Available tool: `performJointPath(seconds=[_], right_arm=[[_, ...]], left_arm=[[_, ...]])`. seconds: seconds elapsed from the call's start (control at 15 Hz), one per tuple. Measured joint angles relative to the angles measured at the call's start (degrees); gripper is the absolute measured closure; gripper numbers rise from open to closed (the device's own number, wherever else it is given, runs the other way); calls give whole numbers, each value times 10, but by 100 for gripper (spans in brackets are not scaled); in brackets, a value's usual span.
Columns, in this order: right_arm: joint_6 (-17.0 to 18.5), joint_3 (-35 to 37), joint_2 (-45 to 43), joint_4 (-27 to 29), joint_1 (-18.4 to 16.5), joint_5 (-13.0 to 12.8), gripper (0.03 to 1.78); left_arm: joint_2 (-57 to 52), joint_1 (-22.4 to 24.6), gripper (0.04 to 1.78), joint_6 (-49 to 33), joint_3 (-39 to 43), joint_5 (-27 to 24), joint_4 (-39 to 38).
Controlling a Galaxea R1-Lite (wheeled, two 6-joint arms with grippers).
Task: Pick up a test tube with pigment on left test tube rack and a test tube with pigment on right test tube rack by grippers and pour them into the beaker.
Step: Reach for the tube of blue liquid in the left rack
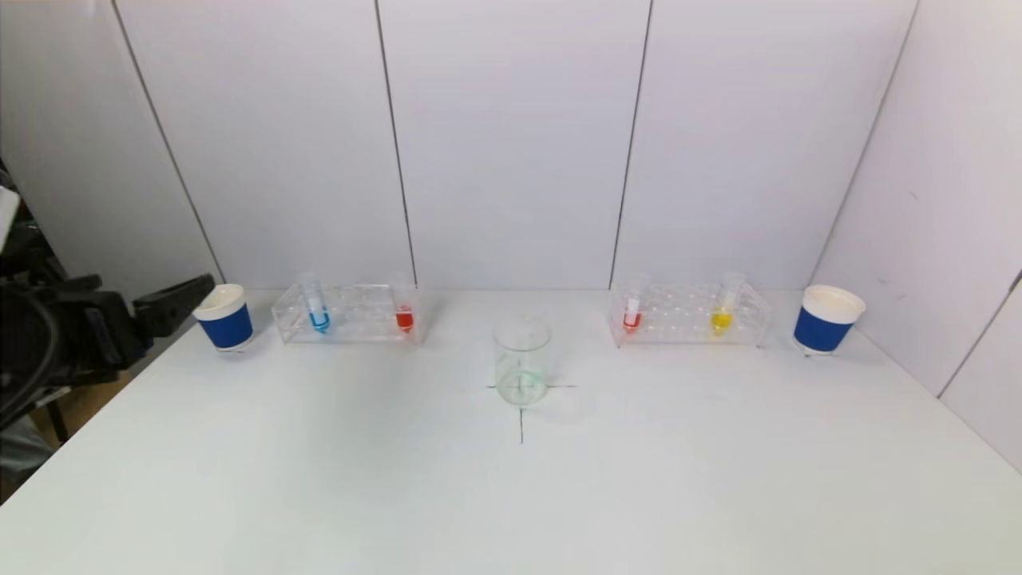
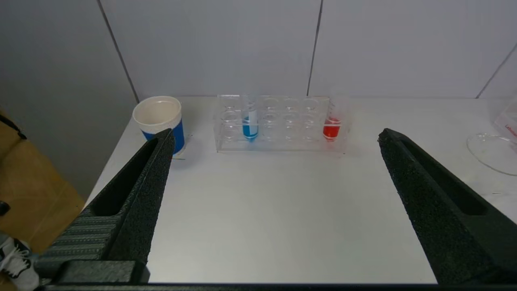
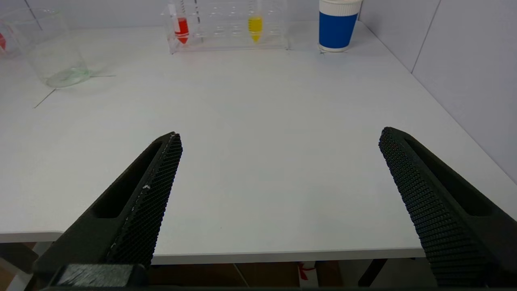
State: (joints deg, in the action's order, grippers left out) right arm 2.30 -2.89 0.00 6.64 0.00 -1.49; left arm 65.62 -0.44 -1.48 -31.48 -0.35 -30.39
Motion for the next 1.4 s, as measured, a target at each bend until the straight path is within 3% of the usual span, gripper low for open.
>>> performJointPath(seconds=[0.93,1.07,1.4], right_arm=[[0,0,0,0,0,0,4],[0,0,0,0,0,0,4],[0,0,0,0,0,0,4]], left_arm=[[480,14,6,-18,3,-10,-526],[529,20,6,-17,-1,-12,-562],[598,23,6,-17,-40,-21,-568]])
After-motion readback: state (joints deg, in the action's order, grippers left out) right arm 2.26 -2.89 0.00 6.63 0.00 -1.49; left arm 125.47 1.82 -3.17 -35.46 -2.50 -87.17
